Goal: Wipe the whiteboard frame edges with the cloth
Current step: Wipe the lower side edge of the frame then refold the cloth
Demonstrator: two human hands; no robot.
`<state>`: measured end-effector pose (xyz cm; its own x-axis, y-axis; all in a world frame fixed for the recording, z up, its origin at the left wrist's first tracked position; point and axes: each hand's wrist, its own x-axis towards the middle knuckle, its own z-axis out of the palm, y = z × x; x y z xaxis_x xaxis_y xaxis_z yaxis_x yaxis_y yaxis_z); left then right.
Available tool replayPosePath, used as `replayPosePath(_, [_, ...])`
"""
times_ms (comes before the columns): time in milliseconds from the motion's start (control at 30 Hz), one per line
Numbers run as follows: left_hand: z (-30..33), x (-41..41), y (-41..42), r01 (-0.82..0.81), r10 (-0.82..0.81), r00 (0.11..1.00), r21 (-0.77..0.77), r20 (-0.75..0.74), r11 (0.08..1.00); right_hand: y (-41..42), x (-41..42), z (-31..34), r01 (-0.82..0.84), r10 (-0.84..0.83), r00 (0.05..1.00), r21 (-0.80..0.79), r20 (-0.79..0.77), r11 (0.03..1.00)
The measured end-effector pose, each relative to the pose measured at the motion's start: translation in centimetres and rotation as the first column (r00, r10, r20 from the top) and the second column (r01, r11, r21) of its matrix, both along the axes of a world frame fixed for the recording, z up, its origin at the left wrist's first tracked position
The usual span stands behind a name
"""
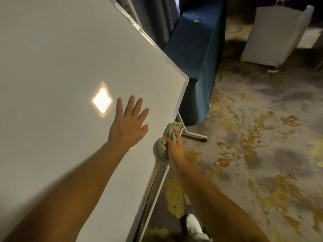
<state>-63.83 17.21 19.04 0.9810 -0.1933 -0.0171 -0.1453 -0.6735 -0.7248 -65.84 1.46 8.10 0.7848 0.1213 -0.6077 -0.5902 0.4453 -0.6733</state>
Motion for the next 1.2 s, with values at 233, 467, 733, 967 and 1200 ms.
replayPosePath(233, [0.8,-0.5,-1.1,0.017,-0.018,0.999,0.034,0.028,0.999,0.3,-4.0,0.0,0.027,-0.027,0.999,0.019,0.030,0.999])
replayPosePath(467, [1.3,-1.7,-1.7,0.036,-0.037,0.999,0.010,0.035,0.999,1.0,-10.1,0.1,0.055,-0.055,0.997,0.004,0.045,0.999])
replayPosePath(733, [3.0,-10.8,0.2,0.090,-0.090,0.996,-0.196,0.008,0.977,4.3,-19.9,-1.5,0.056,-0.053,0.997,-0.053,0.059,0.997])
replayPosePath(967, [2.1,-28.0,3.8,0.070,-0.073,0.996,-0.057,-0.050,0.996,3.6,-21.0,-0.3,0.043,-0.028,0.993,-0.136,0.111,0.990])
replayPosePath(1200, [1.2,-37.6,7.2,0.049,-0.046,0.998,0.058,-0.044,0.997,4.2,-24.2,0.8,-0.010,0.038,0.991,-0.207,0.131,0.978])
